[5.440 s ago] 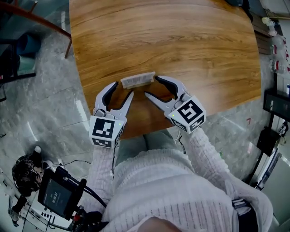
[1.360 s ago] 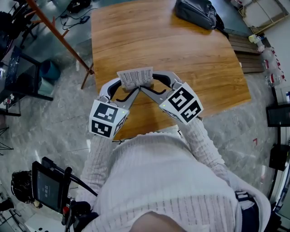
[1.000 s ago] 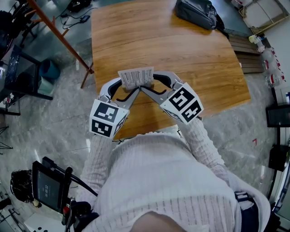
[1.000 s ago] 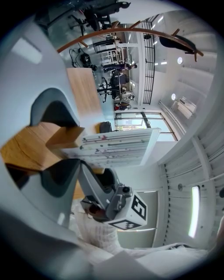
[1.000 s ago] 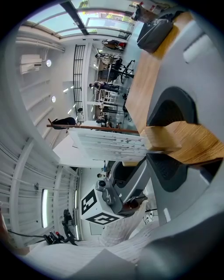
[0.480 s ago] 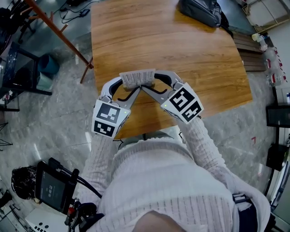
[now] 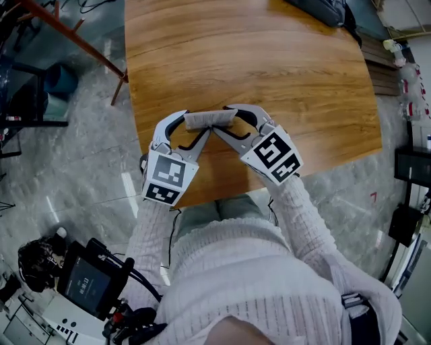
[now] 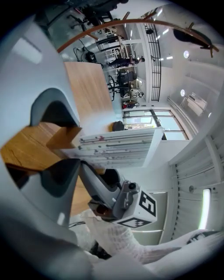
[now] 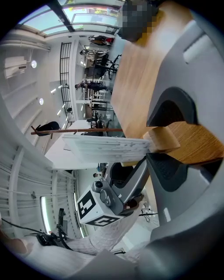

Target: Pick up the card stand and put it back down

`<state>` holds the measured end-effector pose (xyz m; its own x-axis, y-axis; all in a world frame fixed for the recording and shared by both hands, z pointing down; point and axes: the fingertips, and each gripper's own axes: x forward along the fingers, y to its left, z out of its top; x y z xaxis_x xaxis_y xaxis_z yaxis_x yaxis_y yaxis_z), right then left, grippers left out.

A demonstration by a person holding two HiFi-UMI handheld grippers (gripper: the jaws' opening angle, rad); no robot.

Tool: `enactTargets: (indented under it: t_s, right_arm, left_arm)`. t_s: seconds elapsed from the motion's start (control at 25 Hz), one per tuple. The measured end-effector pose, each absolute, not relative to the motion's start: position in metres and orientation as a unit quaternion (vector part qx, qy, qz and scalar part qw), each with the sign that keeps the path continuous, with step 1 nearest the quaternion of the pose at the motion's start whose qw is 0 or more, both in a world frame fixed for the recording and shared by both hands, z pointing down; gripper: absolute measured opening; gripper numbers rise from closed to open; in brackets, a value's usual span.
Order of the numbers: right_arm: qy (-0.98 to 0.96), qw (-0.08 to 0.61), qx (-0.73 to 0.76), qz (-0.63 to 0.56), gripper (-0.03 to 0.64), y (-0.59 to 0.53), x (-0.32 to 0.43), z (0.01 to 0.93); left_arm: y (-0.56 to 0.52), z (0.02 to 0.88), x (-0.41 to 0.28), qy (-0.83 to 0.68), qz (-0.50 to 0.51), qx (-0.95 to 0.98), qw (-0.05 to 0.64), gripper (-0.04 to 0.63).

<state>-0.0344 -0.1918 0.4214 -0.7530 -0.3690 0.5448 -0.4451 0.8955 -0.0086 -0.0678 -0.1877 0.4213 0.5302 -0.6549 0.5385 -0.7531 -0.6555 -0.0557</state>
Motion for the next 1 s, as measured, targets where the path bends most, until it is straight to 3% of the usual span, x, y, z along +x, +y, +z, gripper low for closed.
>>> enactTargets:
  t_s: [0.48,1.0]
  right_arm:
    - [-0.925,0.308,0.203,0.090,0.189,-0.202,-0.037,0.483]
    - [-0.922,0.313,0.197,0.113,0.190,-0.195,-0.039,0.487]
  left_arm:
    - [-0.199,0.483,-0.071,-0.399,0.285,0.862,0.124,0.232]
    - [-0.190,0.487,-0.072,-0.396,0.306,0.855,0.135,0.232]
